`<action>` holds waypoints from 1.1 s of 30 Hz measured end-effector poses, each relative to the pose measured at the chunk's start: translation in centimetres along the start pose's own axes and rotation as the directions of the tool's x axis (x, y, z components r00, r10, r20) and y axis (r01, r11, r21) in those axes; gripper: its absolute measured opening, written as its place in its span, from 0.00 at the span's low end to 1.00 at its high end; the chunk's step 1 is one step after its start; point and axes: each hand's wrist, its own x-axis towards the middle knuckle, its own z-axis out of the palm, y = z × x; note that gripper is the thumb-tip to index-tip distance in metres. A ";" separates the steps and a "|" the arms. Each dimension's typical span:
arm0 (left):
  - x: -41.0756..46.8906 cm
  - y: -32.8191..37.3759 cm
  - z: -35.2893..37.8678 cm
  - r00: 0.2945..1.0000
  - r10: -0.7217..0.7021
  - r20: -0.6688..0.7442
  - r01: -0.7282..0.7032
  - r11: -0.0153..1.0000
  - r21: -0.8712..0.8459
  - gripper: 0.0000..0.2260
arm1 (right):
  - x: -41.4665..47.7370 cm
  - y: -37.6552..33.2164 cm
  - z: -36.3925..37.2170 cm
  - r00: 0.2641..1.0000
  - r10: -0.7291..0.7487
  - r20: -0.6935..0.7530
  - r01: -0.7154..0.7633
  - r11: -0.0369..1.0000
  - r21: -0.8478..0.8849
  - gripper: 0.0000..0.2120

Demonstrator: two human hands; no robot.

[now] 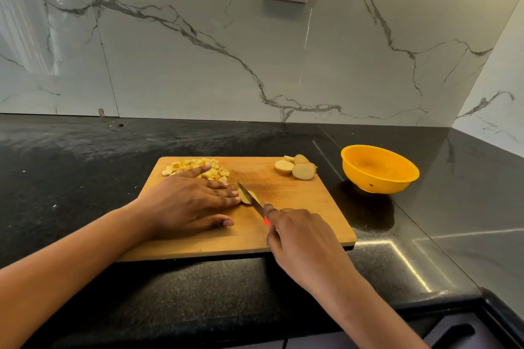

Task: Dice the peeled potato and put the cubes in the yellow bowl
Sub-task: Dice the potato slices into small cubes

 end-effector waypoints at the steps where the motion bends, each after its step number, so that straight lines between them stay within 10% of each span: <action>1: 0.0 0.0 0.0 1.000 0.003 -0.005 -0.003 1.000 -0.006 0.32 | 0.3 0.1 0.0 1.000 0.000 0.007 0.000 1.000 -0.002 0.23; 20: 0.0 -0.2 0.5 0.999 0.010 -0.041 -0.011 0.999 -0.041 0.31 | -3.6 -0.2 -2.3 0.998 0.013 0.067 -0.011 0.999 -0.031 0.22; 30: 0.6 -0.2 0.5 0.917 -0.015 -0.399 -0.071 0.978 -0.198 0.20 | 1.7 3.4 -2.7 0.944 0.247 -0.218 -0.235 0.969 0.079 0.20; 33: 2.0 -0.3 -0.3 0.978 -0.105 -0.181 0.047 0.954 -0.297 0.20 | 3.9 3.9 -0.8 0.912 0.330 -0.246 -0.291 0.939 0.181 0.20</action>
